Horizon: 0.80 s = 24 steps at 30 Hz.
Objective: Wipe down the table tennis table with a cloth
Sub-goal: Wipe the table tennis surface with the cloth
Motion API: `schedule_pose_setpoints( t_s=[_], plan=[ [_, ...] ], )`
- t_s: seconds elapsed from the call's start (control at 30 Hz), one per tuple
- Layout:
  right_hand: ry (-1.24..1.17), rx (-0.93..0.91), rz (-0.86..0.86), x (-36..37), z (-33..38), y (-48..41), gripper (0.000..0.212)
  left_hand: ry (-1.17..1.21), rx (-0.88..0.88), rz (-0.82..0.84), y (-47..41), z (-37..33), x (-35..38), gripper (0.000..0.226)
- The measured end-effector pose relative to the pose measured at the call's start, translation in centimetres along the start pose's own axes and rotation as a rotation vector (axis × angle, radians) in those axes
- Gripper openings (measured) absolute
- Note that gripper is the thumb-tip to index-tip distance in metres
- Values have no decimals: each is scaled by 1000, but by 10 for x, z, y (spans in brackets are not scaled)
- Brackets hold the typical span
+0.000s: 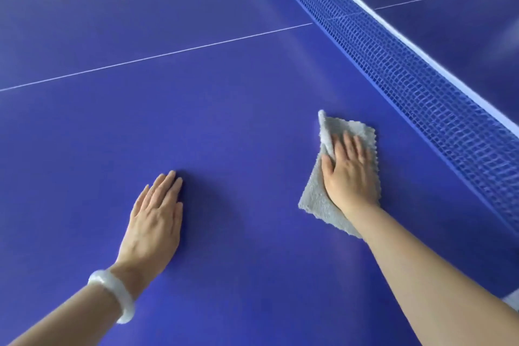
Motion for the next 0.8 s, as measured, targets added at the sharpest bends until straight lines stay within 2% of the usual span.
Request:
schedule_pose_setpoints(
  t_s=[0.07, 0.13, 0.17, 0.3, 0.4, 0.5, 0.6, 0.7, 0.77, 0.8],
  plan=[
    [-21, 166, -1, -3, 6, 5, 56, -6, -69, -3, 21, 3, 1, 58],
    [-74, 177, -10, -1, 46, 41, 55, -12, -80, -14, 24, 0, 4, 57],
    [-97, 81, 2, 3, 75, 69, 56, -7, -79, -22, 23, -1, 5, 56],
    [-160, -537, 76, 20, 165, 198, 60, 54, -68, -21, 24, 6, 3, 58],
    [-176, -697, 172, 21, 150, 203, 60, 53, -64, -27, 24, 6, 3, 58],
    [-110, -570, 100, 12, 101, 143, 58, 23, -73, -38, 23, 5, 2, 58],
    [26, -185, 23, 3, 43, 71, 59, -9, -81, -45, 23, 3, 2, 61],
    [16, 74, 29, 2, 39, 68, 59, -45, -93, -41, 24, 0, 3, 63],
    [-66, 92, 37, 6, 70, 101, 58, -54, -96, -36, 23, -1, 2, 63],
    [-112, -1, 16, 9, 91, 125, 57, -50, -98, -29, 23, -2, 2, 63]
  ],
)
Point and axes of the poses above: each hand's wrist, its own y-axis away from the middle knuckle, its own x-axis out of the palm, z = x × y, the point moved 4 cm from there along -y, towards the middle knuckle, and after that the axes turned 15 degrees about x, right-handed, at the moved point
